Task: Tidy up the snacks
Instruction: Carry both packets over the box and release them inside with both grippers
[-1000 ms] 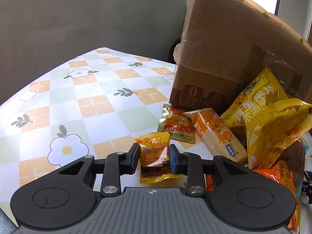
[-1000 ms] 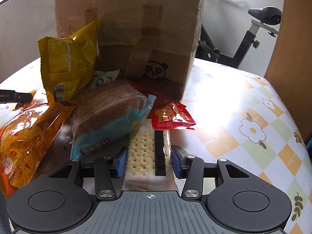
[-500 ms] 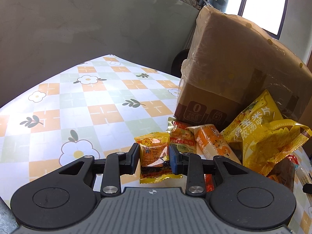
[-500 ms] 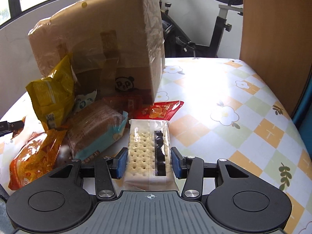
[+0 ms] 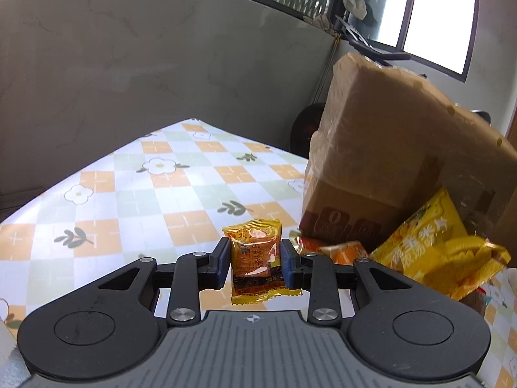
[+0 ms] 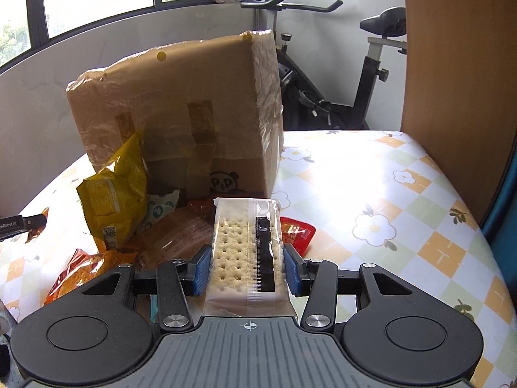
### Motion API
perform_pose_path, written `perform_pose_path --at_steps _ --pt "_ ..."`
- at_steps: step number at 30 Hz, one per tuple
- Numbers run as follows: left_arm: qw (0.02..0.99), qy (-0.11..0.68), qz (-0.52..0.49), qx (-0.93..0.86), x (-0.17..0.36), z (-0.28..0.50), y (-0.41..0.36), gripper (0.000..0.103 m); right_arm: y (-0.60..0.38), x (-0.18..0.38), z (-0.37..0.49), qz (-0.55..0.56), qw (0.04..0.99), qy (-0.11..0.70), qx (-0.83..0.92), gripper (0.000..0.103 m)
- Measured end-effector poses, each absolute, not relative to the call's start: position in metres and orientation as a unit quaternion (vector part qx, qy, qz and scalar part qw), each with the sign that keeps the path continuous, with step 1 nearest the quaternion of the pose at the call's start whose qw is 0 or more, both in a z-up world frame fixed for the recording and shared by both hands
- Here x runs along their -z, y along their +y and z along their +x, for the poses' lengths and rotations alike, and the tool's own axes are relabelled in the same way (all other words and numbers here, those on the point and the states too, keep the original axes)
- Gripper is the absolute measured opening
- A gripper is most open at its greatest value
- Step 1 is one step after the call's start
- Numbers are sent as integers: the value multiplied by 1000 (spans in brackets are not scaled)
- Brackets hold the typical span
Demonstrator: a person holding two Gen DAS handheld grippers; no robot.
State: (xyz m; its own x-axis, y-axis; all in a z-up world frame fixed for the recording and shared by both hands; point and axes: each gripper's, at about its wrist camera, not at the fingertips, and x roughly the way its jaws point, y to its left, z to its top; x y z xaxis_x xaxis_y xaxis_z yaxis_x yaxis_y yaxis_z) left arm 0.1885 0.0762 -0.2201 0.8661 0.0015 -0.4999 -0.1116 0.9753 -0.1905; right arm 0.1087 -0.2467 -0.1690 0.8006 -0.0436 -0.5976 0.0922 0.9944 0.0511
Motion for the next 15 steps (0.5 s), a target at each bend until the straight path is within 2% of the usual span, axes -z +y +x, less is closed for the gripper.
perform_pose_path --at_steps 5,15 --pt "978 201 -53 -8 169 192 83 34 -252 137 113 31 964 260 41 43" --pt "987 132 -56 79 81 224 64 34 -254 59 156 26 988 155 9 43"
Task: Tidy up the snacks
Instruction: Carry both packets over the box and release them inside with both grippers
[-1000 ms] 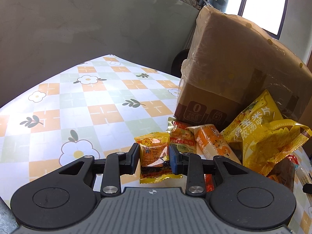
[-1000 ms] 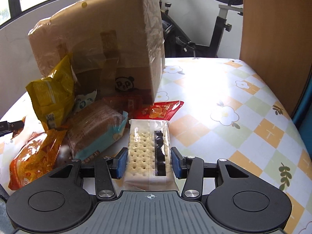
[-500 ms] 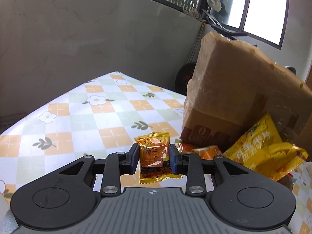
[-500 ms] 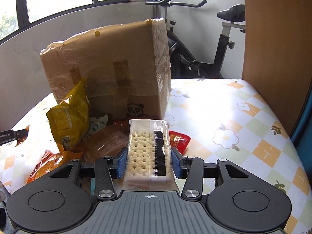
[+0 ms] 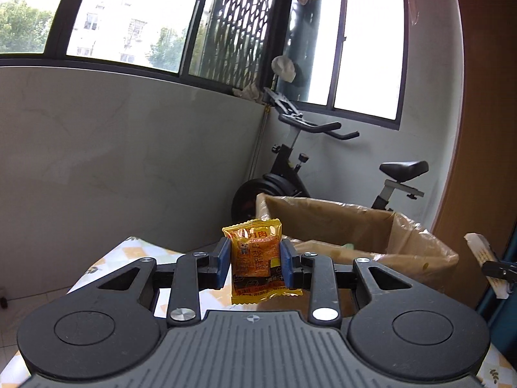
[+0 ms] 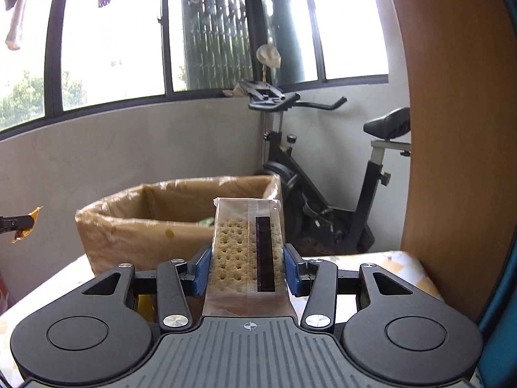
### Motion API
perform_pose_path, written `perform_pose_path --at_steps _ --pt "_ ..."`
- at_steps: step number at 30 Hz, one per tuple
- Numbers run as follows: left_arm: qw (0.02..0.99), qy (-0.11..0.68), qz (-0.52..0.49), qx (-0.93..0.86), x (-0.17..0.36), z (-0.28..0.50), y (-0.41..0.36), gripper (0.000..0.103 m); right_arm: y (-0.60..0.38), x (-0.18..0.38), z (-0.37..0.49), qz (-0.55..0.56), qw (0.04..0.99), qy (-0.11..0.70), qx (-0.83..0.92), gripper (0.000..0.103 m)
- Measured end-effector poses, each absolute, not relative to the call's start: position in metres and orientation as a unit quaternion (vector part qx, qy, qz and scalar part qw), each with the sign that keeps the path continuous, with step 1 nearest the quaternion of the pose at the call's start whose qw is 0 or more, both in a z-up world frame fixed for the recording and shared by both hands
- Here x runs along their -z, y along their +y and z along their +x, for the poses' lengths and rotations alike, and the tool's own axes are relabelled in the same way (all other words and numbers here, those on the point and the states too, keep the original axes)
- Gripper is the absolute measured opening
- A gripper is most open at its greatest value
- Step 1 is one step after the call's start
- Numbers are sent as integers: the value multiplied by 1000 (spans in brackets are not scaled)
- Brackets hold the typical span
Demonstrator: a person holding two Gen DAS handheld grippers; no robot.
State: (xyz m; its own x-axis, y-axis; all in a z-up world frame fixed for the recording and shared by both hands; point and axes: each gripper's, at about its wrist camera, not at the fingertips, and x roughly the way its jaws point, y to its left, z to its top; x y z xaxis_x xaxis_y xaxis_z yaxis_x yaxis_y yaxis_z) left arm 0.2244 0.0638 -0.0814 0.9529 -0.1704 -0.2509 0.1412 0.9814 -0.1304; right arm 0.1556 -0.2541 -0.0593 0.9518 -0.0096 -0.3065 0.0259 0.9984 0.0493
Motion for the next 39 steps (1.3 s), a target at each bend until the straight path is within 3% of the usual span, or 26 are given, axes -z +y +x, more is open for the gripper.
perform_pose_path --at_steps 9,22,24,26,39 --pt "982 145 -19 123 56 300 -4 34 -233 40 249 -20 985 173 -3 43" --pt "969 221 18 106 87 361 -25 35 -228 74 307 -37 970 237 29 43" --pt "966 234 19 109 90 364 -24 40 -229 76 306 -36 970 237 28 44" --pt "965 237 16 109 92 362 -17 63 -231 77 302 -28 971 235 22 44" --pt "971 212 29 110 64 316 15 68 -239 66 250 26 980 198 13 45"
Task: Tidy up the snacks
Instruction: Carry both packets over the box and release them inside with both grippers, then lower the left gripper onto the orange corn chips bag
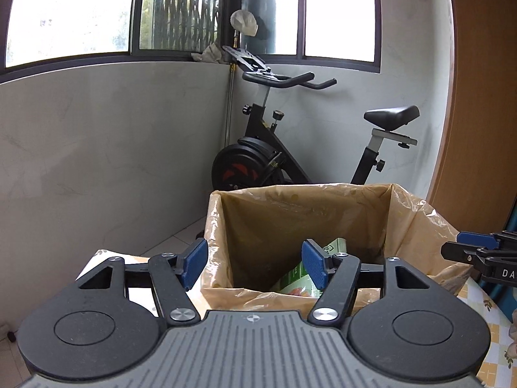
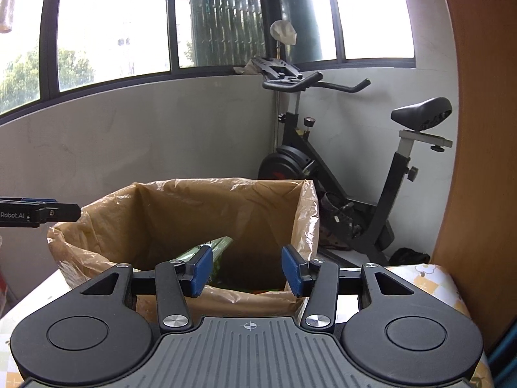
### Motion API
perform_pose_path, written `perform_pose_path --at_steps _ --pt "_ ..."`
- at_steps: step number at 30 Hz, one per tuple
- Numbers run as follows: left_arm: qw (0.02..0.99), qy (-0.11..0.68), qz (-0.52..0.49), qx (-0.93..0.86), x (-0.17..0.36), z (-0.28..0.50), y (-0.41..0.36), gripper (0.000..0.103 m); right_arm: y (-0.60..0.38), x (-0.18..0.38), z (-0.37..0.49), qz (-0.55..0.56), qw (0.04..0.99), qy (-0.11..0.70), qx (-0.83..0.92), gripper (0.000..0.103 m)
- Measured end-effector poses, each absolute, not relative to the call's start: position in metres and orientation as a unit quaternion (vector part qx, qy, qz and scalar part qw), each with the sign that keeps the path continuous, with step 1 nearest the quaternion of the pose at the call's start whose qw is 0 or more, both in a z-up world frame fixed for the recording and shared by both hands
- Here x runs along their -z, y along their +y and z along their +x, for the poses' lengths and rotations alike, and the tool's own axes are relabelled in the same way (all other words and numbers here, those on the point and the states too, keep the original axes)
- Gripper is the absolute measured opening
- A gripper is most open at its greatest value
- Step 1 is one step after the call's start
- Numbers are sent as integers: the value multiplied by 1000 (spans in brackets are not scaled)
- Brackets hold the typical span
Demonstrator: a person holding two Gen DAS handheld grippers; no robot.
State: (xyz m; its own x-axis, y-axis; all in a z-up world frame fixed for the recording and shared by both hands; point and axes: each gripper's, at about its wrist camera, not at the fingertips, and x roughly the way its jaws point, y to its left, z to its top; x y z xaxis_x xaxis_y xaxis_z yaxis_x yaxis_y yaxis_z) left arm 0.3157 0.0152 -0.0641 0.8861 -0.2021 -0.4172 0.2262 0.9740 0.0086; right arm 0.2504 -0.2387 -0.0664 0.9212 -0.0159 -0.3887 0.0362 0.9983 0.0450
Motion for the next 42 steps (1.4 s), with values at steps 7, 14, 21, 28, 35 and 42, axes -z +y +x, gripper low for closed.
perform_pose_path --at_steps 7,14,21,28,35,42 --pt "975 196 14 107 63 268 29 70 -234 68 212 42 986 163 18 45" --pt "964 239 -32 117 117 220 39 71 -226 98 168 54 984 170 23 45" --pt "951 283 -47 113 168 182 30 76 -209 152 139 74 967 242 30 45" --pt "929 330 -50 158 202 166 14 78 -190 179 123 43 958 282 20 45" --pt "918 344 -30 195 213 158 -8 84 -193 190 115 50 952 300 23 45" --pt "909 363 -5 205 222 159 -22 85 -200 194 113 69 950 304 28 45"
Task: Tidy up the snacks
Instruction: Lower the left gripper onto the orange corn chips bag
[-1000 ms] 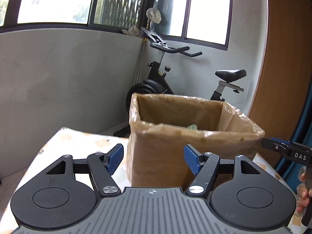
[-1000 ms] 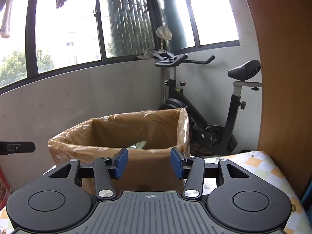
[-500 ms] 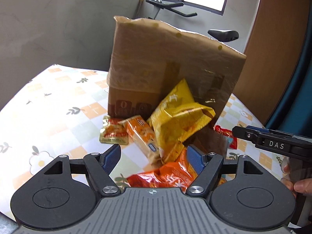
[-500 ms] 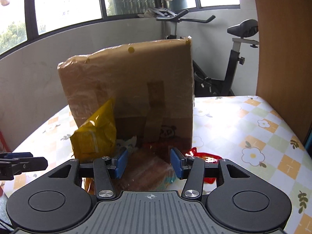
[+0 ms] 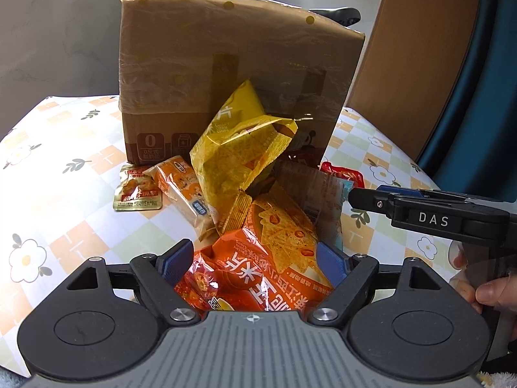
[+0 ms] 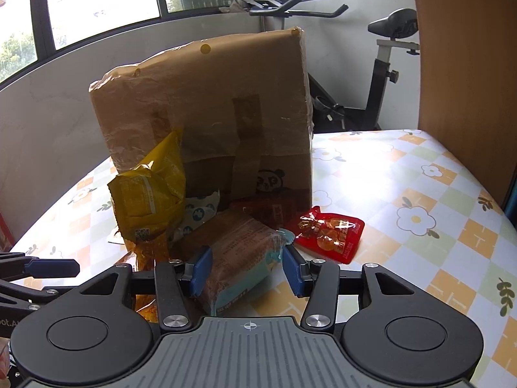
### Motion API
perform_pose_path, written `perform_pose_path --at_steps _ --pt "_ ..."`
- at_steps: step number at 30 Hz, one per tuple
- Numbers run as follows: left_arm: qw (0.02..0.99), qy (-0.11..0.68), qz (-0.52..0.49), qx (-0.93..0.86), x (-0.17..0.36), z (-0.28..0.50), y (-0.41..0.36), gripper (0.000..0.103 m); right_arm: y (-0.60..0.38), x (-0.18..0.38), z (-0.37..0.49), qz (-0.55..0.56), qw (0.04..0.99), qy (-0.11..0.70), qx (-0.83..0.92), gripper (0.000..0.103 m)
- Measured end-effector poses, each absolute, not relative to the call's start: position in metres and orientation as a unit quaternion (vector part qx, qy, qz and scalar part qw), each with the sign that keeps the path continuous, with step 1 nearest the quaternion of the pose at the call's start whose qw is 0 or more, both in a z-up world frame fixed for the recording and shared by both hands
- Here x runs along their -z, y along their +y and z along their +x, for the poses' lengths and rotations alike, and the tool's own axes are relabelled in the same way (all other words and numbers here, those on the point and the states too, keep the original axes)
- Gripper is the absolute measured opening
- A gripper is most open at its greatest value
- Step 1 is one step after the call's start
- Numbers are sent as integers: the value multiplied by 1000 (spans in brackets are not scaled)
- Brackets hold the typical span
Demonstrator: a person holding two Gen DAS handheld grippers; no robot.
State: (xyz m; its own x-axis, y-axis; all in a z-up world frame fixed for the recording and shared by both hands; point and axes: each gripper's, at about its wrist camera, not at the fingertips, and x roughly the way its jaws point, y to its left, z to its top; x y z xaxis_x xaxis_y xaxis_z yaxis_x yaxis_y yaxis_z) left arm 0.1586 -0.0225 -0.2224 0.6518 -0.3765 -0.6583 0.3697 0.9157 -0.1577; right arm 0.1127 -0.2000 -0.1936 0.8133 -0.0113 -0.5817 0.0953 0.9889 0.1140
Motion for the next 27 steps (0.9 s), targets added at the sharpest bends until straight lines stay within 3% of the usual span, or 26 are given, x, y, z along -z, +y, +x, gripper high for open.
perform_pose_path --at_steps 8,27 --pt "902 378 33 205 234 161 -36 89 -201 200 112 77 946 314 25 45" --pt "897 413 -55 145 256 179 0 100 -203 205 116 80 943 321 26 45"
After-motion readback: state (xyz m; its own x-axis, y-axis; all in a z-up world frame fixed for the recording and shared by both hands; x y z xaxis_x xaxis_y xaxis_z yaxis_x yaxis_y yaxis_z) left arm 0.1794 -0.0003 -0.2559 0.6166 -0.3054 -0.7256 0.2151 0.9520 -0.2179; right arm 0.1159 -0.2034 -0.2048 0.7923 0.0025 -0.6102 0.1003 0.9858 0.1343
